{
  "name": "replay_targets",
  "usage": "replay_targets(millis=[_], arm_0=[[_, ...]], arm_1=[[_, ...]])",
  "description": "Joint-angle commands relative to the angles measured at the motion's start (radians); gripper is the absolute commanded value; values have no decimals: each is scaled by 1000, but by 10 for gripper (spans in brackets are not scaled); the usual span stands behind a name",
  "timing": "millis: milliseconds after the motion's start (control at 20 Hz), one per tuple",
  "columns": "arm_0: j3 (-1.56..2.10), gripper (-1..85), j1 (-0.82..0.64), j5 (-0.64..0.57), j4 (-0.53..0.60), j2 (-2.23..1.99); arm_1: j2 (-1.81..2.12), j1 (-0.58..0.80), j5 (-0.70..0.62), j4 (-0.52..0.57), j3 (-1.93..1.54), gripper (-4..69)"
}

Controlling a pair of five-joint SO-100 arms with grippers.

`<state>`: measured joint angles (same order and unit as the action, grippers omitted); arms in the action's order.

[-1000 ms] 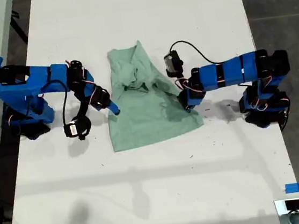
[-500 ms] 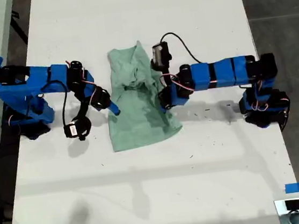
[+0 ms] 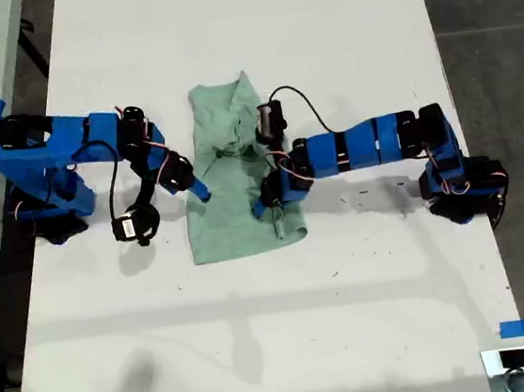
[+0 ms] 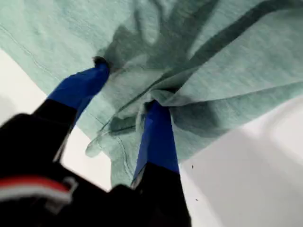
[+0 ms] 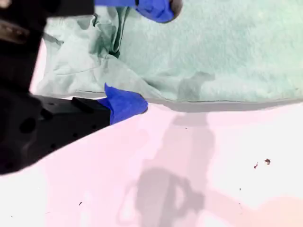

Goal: Fold tshirt

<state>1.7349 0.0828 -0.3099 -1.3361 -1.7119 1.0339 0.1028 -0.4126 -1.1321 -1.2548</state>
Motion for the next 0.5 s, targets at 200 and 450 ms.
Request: replay_targets(millis=[200,450], arm_0=[[-31,229,26,23,-32,-52],[-77,221,38,32,-60,-26]], arm_1=[[282,-46,-15,-287,173,301],[517,-32,-14,-373,48,295]])
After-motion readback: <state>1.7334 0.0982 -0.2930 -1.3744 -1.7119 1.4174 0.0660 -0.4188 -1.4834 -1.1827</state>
